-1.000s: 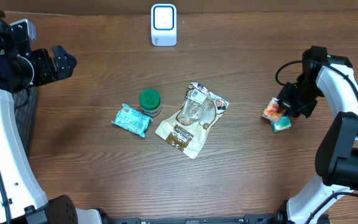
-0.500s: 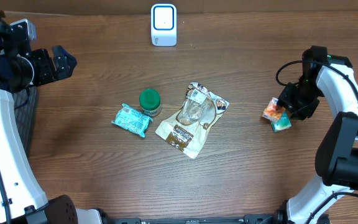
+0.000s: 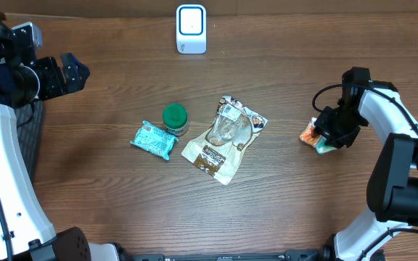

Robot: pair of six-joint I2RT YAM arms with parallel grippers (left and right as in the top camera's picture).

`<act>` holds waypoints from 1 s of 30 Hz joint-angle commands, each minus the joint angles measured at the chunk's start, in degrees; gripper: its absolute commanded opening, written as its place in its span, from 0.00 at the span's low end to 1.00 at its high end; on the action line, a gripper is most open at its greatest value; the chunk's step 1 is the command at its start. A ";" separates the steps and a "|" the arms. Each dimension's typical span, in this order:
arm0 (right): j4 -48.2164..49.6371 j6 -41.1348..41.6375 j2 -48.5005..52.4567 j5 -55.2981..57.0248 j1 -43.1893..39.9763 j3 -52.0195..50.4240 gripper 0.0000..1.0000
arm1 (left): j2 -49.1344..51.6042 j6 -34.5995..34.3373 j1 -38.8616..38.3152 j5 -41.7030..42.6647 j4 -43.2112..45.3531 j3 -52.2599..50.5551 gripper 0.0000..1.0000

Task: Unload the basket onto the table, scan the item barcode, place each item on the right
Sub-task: 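Carry the orange pack right and place it beside the teal pack, then move the right gripper left and grasp the clear mushroom bag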

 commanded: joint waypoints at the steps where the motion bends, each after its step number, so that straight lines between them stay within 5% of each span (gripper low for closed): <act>1: 1.55 6.86 1.57 12.63 -1.29 -2.08 0.35 | 0.07 0.87 -0.02 0.09 0.15 0.26 1.00; 14: 4.37 8.81 1.55 16.65 -2.38 -1.05 0.40 | 0.07 0.85 -0.02 0.09 0.15 0.26 1.00; 24: -6.16 -0.11 -4.35 -1.99 -2.21 13.51 0.48 | 0.07 0.87 -0.02 0.09 0.15 0.26 1.00; 25: -6.67 -1.36 -4.79 -4.90 -2.21 14.47 0.52 | 0.07 0.87 -0.02 0.09 0.15 0.26 0.99; 28: -7.15 -4.42 -5.51 -14.49 -1.95 15.67 0.86 | 0.07 0.87 -0.02 0.09 0.15 0.26 1.00; 30: -7.02 -4.98 -5.40 -17.20 -1.62 15.15 0.95 | 0.07 0.85 -0.02 0.09 0.15 0.26 1.00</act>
